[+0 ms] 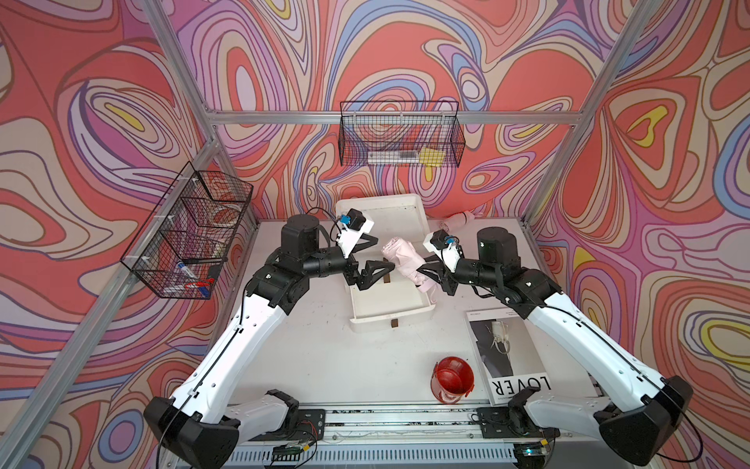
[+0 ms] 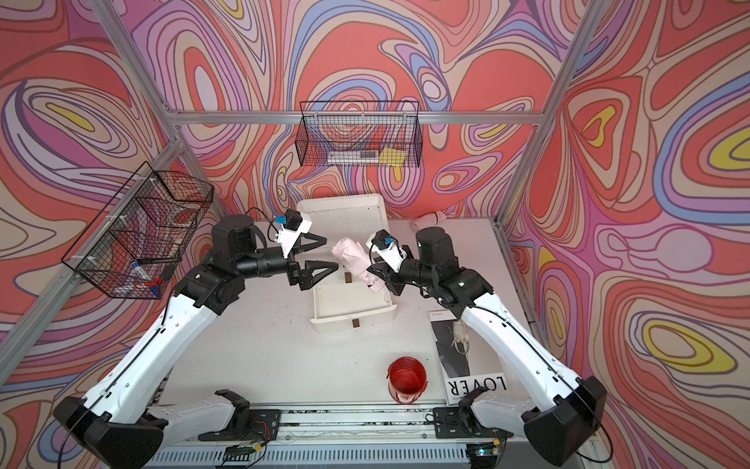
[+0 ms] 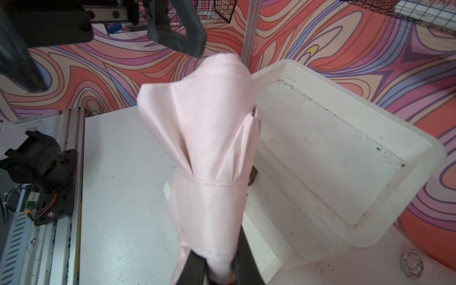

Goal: Place the umbrella in the drawer by color
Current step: Pick up the umbrella from the center of the board.

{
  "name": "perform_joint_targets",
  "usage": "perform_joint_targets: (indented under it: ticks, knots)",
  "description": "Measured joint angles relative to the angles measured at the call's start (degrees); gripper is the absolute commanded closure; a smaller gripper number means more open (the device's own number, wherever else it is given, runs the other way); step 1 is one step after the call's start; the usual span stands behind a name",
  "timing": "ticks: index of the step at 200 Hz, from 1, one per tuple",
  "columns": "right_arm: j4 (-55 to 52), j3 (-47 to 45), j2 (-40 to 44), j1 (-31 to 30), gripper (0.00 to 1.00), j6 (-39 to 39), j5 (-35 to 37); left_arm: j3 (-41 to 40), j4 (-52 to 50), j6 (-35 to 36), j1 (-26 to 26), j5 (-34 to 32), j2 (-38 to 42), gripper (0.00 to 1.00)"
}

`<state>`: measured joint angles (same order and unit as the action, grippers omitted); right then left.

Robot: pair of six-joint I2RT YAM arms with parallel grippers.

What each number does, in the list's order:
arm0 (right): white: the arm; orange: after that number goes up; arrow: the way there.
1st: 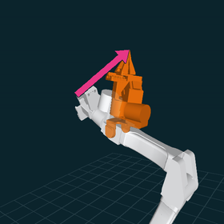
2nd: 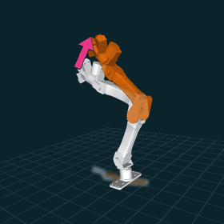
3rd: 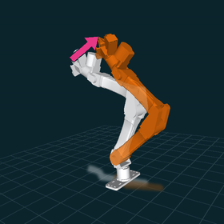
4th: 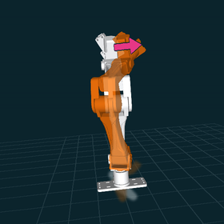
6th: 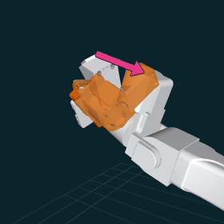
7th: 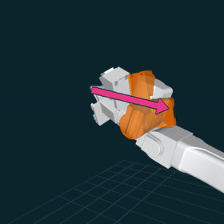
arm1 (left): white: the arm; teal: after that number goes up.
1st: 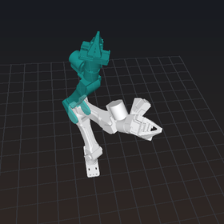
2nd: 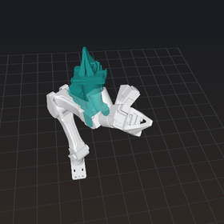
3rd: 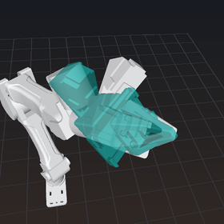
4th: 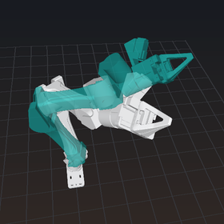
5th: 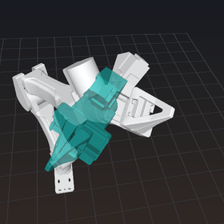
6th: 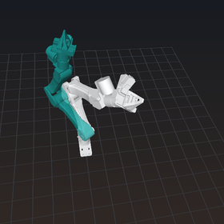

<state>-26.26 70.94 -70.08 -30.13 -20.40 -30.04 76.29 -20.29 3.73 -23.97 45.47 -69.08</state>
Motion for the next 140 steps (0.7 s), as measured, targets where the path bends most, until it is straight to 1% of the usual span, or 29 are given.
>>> perform_joint_targets:
  ticks: [20, 38, 53, 61, 98, 123, 133, 140]
  knots:
    - [-0.37, 0.2, 0.0, -0.66, 1.0, -0.92, -1.81, 0.0, -0.39, 0.48, -0.35, 1.11, -0.04, 0.08]
    - [-0.42, 0.2, 0.0, -0.72, 1.0, -1.44, -3.1, 0.0, -0.74, 0.96, -0.72, 1.86, -0.11, 0.15]
    - [-0.39, 0.2, 0.0, -0.72, 1.0, -1.79, -4.02, 0.0, -1.03, 1.25, -1.11, 1.97, -0.22, 0.3]
    - [-0.57, 0.2, 0.0, -0.7, 1.0, -2.03, -4.39, 0.0, -1.03, 1.49, -1.18, 1.77, -0.31, 0.37]
    - [-1.73, 0.2, 0.22, -0.7, 0.99, -3.02, -5.35, 0.0, -1.09, 2.16, -1.11, 0.57, -0.52, 0.58]
    - [-2.1, 0.2, 0.24, -0.7, 0.99, -3.72, -5.66, 0.0, -1.09, 2.32, -1.11, -0.09, -0.55, 0.61]
    - [-2.16, 0.2, 0.24, -0.68, 0.99, -3.93, -5.73, 0.0, -1.07, 2.34, -1.14, -0.2, -0.59, 0.61]
    - [-2.23, 0.2, 0.24, -0.66, 0.99, -4.04, -5.77, 0.0, -1.07, 2.36, -1.16, -0.22, -0.66, 0.59]
